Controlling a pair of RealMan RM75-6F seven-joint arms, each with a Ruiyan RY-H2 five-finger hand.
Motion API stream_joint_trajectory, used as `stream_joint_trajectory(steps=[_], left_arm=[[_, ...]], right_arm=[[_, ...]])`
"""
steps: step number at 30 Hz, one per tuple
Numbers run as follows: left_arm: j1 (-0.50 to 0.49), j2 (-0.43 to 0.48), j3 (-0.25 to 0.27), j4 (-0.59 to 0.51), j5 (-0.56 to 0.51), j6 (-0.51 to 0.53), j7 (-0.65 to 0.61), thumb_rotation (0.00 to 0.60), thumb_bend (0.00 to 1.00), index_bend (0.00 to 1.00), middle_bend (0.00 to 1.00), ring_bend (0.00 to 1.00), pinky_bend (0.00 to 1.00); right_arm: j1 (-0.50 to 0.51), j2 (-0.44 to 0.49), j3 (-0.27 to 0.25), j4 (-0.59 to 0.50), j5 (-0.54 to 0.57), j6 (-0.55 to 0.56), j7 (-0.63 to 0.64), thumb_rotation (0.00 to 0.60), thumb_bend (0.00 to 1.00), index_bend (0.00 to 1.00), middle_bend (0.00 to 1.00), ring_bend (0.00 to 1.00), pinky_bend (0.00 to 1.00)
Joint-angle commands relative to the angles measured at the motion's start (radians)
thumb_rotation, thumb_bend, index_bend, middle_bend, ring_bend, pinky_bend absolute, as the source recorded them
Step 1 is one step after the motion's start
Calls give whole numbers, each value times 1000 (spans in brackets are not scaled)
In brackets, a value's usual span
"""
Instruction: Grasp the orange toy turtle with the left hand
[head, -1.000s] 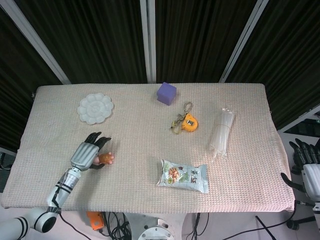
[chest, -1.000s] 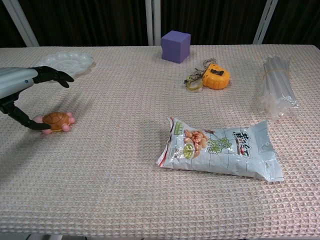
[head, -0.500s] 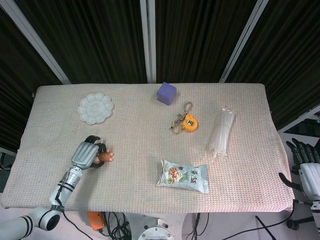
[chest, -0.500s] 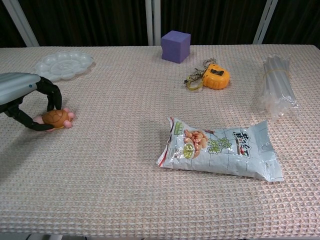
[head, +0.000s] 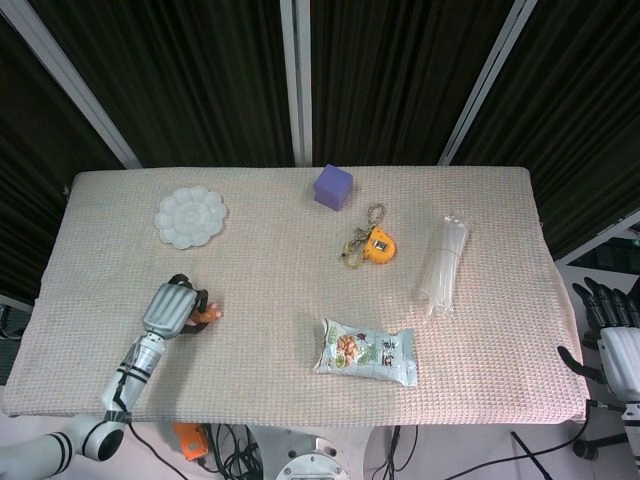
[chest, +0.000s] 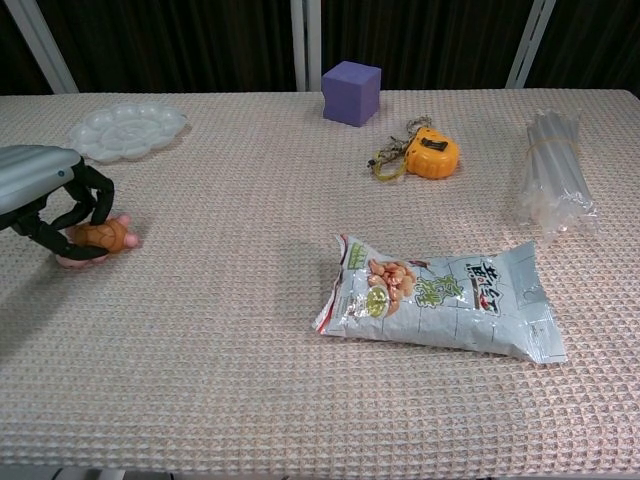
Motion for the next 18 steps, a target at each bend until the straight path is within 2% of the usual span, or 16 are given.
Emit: stream_joint_trajectory(steps=[1, 3, 5, 6, 8, 11, 15, 18], left_arm=[[3, 18, 4, -24, -4, -14, -21, 600, 261, 751, 760, 428, 254], [1, 43, 11, -48, 1, -27, -40, 600, 179, 540, 565, 304, 221], [2, 64, 14, -67, 10, -22, -49, 600, 138, 369, 407, 196, 193], [4, 73, 16, -76, 13, -19, -51, 600, 132, 327, 366, 167, 184], [12, 96, 15, -102, 18, 0, -50, 600, 117, 184, 205, 61, 143], [25, 137, 18, -153, 22, 21, -37, 600, 109, 140, 144, 19, 121], [35, 191, 24, -227, 18, 23, -12, 600, 105, 136, 140, 3, 105], [37, 198, 26, -248, 24, 28, -15, 600, 103, 158, 176, 3, 105]], right_arm=[[-1, 0, 1, 1, 0, 2, 2, 600, 169, 0, 0, 0, 0], [-1, 1, 1, 0, 0, 4, 2, 600, 169, 0, 0, 0, 0], [-1, 2, 2, -1, 0, 5, 1, 600, 169, 0, 0, 0, 0], [-1, 2, 2, -2, -1, 6, 1, 600, 169, 0, 0, 0, 0], [-1, 4, 3, -5, -2, 8, -1, 600, 169, 0, 0, 0, 0], [-1, 6, 4, -11, -5, 11, -3, 600, 169, 0, 0, 0, 0], [0, 5, 3, -18, -11, 14, -8, 600, 169, 0, 0, 0, 0], [-1, 2, -1, -19, -18, 14, -11, 600, 169, 0, 0, 0, 0]])
